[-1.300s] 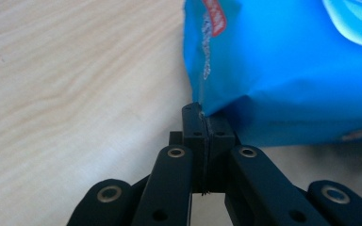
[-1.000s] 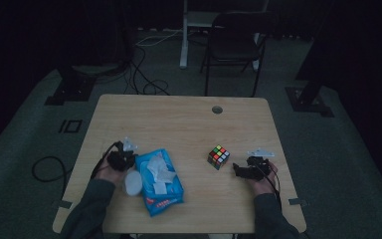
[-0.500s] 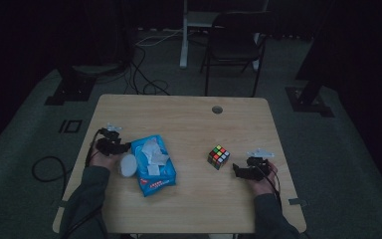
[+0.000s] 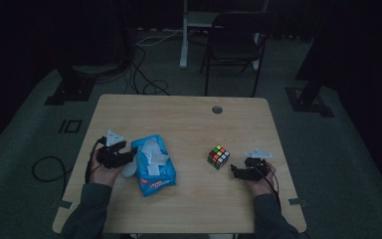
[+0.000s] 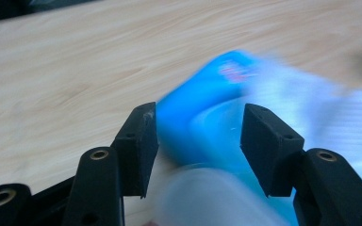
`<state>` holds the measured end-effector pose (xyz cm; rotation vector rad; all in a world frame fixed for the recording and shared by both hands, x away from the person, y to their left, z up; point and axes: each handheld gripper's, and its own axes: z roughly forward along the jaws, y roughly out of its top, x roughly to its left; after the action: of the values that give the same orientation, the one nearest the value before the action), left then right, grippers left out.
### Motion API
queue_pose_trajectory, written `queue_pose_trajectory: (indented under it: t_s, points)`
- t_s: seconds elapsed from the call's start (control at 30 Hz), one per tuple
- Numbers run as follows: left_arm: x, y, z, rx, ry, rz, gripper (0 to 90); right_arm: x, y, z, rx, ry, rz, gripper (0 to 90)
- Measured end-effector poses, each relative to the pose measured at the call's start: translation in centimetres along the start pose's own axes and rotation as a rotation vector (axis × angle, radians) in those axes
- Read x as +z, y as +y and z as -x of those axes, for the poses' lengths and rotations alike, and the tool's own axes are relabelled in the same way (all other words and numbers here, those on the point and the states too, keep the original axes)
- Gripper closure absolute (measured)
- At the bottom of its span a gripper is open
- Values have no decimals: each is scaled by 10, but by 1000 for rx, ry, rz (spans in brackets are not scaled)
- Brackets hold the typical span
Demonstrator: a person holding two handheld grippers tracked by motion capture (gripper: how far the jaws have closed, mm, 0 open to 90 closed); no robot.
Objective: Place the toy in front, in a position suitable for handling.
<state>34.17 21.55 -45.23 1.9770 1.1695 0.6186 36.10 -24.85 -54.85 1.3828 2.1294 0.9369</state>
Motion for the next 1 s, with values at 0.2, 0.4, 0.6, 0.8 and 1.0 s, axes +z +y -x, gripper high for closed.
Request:
queue_pose_trajectory:
  t_s: [0.2,0.4,0.6,0.8,1.0]
  points:
    - [-4,6,55,105,-121,16,515,-9,4,-4,2,29,43,253]
    - [3,8,95,170,-221,15,532,-19,11,-12,-26,87,97,236]
    - [28,-3,131,220,-286,-38,552,-24,19,-22,-71,133,131,201]
    - [44,-18,134,225,-248,-100,627,-21,24,-30,-106,157,138,168]
    - [40,-24,129,259,-184,-117,738,-22,26,-27,-107,146,151,170]
